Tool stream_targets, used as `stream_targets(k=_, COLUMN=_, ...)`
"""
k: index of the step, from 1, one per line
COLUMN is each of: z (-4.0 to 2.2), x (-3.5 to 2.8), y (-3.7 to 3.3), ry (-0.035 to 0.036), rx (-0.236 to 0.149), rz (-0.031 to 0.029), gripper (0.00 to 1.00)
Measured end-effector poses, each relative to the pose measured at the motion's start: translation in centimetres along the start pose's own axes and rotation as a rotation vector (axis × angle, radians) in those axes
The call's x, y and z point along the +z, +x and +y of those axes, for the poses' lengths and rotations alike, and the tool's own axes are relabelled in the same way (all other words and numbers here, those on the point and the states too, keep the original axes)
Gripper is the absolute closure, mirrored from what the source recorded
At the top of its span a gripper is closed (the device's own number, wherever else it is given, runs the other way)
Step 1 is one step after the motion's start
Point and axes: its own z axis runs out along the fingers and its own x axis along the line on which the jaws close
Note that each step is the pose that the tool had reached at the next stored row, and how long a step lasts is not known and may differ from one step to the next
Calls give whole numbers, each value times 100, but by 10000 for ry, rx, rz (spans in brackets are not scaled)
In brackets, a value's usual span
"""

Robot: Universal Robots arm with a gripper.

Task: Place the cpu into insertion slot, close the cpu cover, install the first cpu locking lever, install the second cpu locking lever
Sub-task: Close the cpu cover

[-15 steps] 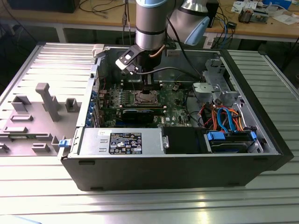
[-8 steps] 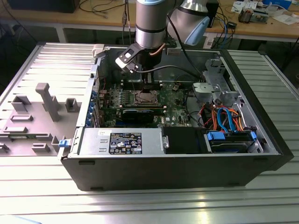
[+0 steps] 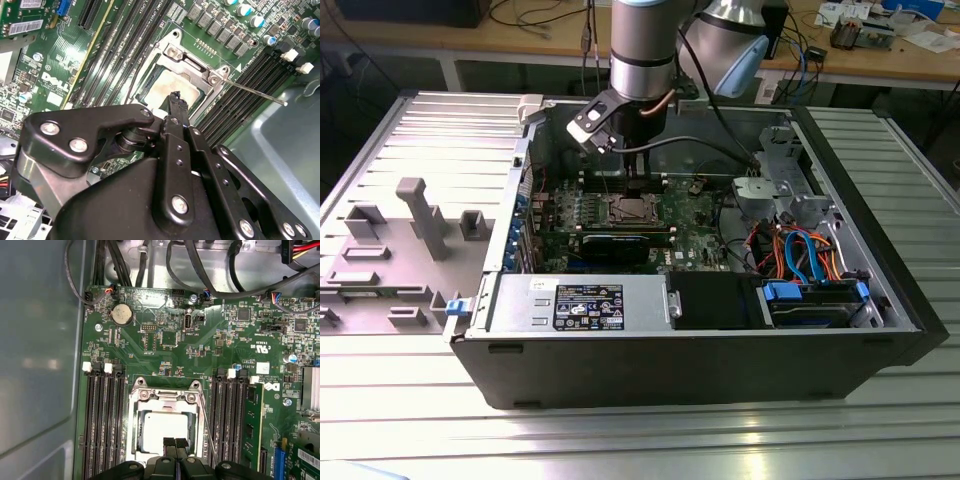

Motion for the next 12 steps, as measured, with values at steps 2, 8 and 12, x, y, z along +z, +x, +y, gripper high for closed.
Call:
stream_targets(k=2, z=0, x=-11, y=0, ry=0, rx=0, rz=0, gripper=89)
stream_targets(k=8, z=0, x=-55, y=0, ry=0, rx=0, rz=0, gripper=89)
stream_targets(k=12, z=0, x=-91, y=-1, ry=0, rx=0, rz=0, gripper=89)
